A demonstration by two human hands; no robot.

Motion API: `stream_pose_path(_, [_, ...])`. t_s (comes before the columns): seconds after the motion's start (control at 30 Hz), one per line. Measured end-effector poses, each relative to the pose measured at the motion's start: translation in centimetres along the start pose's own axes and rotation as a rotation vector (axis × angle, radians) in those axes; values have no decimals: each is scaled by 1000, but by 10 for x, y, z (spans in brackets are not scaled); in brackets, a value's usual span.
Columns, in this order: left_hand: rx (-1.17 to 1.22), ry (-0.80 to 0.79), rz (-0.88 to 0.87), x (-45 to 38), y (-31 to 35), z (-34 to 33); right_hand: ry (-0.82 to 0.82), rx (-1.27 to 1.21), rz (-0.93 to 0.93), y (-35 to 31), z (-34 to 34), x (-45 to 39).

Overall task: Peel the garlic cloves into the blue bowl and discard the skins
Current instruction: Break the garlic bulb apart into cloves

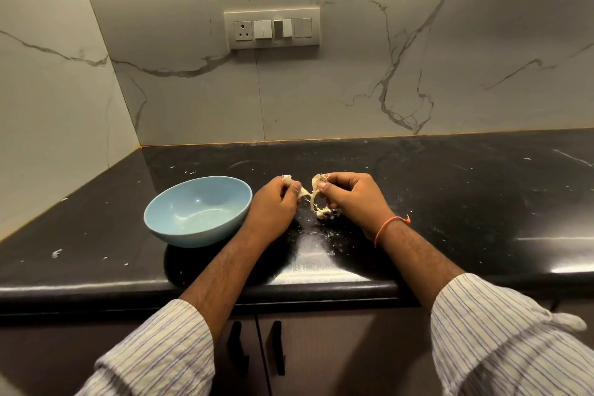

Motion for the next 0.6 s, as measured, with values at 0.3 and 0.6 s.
stream_pose_path(0.3, [-68,21,53,-3,-3,-2,31,-60,-34,3,2,-2])
stream_pose_path(0.6, [-103,-36,32,-6,-3,-4,105,-86,-40,0,14,-2])
Point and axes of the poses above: each hand's wrist, its own x-axis away from the middle knuckle, its own z-axis out of the back of the hand, y = z × x, the point moved 4 cm from there along -x, towards the middle knuckle, and after that the axes turned 3 degrees about z, right-handed, at the moved point
